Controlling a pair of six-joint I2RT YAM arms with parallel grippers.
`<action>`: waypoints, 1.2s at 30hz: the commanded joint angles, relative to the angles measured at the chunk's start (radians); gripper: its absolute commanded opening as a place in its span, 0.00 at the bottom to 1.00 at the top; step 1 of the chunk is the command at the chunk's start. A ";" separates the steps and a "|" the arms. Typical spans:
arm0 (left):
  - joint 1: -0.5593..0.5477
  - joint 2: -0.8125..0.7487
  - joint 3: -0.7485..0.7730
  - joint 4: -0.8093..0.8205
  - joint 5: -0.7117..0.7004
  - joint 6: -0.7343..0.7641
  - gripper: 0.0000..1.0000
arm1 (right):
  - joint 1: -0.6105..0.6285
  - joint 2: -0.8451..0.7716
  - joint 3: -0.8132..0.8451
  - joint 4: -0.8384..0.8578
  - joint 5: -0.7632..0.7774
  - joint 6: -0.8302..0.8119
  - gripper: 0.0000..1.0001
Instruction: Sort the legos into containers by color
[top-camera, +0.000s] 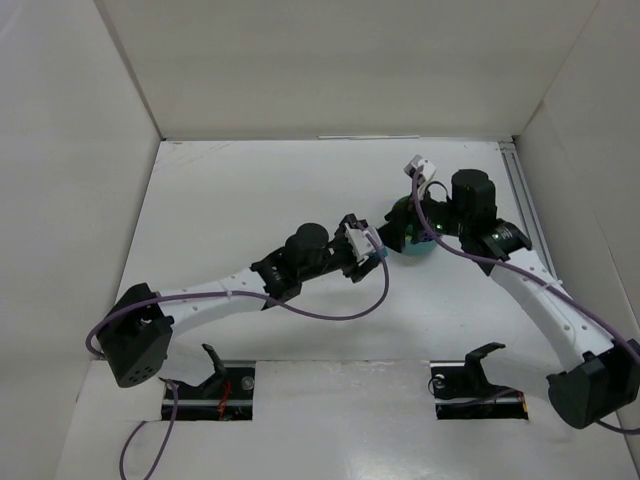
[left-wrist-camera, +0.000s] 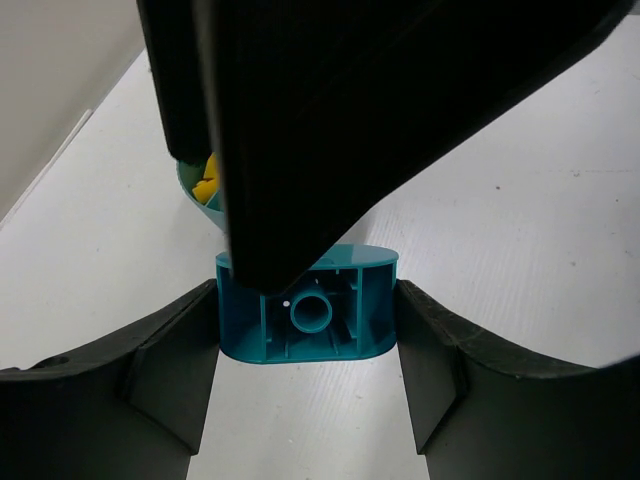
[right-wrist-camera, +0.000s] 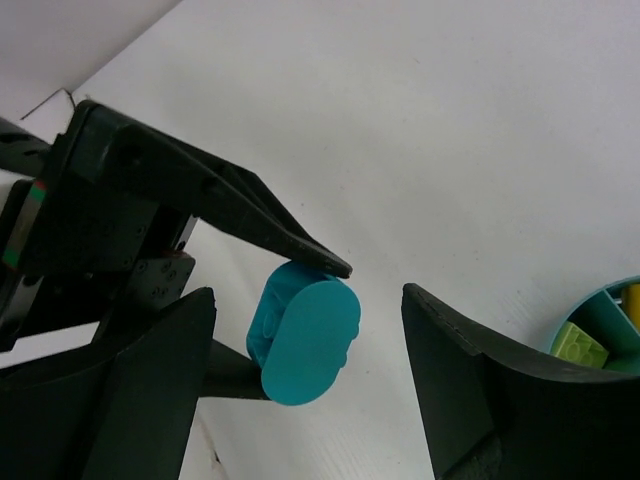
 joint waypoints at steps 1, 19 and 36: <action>-0.031 -0.023 0.026 0.049 -0.117 0.043 0.40 | 0.024 0.037 0.046 0.007 0.020 0.012 0.80; -0.051 -0.041 -0.005 0.130 -0.206 0.071 0.40 | 0.092 0.108 0.064 -0.062 -0.033 -0.022 0.57; -0.060 -0.051 -0.040 0.198 -0.279 0.009 1.00 | 0.046 0.106 0.055 0.062 0.036 -0.066 0.15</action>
